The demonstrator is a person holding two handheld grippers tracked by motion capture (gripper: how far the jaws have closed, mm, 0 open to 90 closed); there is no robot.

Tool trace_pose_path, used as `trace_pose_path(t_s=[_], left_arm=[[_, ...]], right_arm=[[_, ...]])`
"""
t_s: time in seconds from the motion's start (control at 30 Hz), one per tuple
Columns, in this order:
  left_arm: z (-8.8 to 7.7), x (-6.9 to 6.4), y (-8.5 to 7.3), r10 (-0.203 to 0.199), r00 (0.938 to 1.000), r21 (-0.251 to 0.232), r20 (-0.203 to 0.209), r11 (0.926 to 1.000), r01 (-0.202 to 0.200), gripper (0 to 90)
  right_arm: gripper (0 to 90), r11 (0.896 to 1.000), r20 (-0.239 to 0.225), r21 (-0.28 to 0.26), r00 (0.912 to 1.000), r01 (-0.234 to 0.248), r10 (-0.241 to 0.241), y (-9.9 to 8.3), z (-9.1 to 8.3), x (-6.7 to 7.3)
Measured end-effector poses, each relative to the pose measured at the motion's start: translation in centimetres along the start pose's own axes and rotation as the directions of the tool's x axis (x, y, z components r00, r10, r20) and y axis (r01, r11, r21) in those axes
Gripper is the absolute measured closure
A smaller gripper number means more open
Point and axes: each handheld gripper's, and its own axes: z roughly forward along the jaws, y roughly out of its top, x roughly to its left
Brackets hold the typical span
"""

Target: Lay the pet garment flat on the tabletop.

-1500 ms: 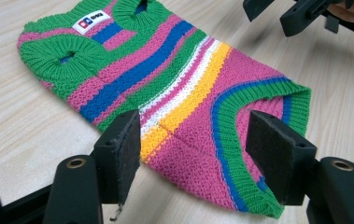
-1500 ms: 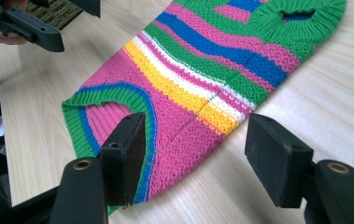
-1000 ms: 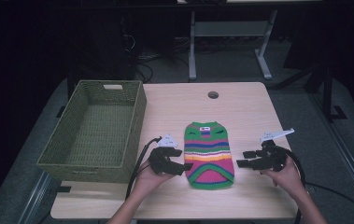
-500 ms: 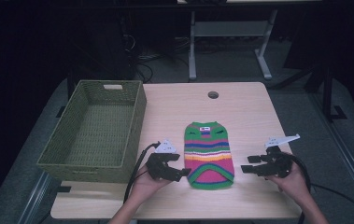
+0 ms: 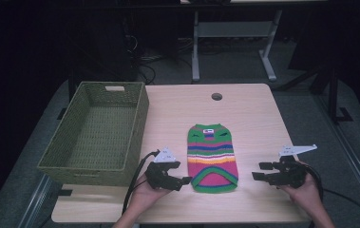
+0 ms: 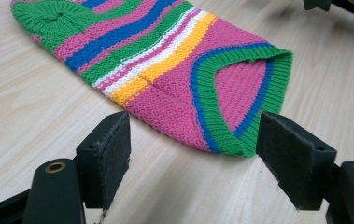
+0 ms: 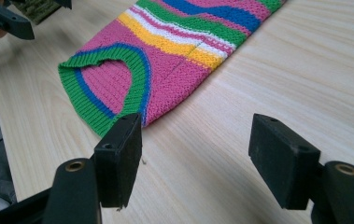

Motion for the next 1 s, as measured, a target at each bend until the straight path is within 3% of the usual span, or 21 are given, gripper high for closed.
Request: trace_pose_path(t_s=[0.17, 0.23, 0.47, 0.8, 1.0], left_arm=[[-0.3, -0.1, -0.4, 0.009, 1.0000, 0.000, -0.002, 1.0000, -0.009, 25.9], [-0.5, -0.1, -0.6, -0.004, 1.0000, -0.003, 0.003, 1.0000, 0.004, 25.8], [-0.9, -0.4, -0.9, 0.017, 0.9998, 0.006, -0.009, 0.9998, -0.017, 25.3], [-1.5, -0.5, -1.9, -0.003, 0.9999, 0.003, -0.012, 1.0000, 0.003, 25.1], [-2.2, -1.0, -2.4, -0.015, 0.9999, -0.023, 0.004, 0.9996, 0.015, 24.9]], right_arm=[[34.4, 1.000, 0.008, -0.019, 0.9998, -0.021, 0.021, -0.6, -0.7, -0.3], [34.3, 0.999, 0.017, -0.020, 0.9993, -0.034, 0.034, -1.1, -1.1, -0.5], [34.0, 0.999, 0.029, -0.029, 0.9985, -0.046, 0.047, -2.1, -1.7, -0.6], [33.5, 0.996, 0.025, -0.062, 0.9971, -0.070, 0.071, -3.3, -2.7, -0.7], [33.3, 0.994, 0.041, -0.079, 0.9957, -0.080, 0.084, -4.2, -3.3, -0.5]])
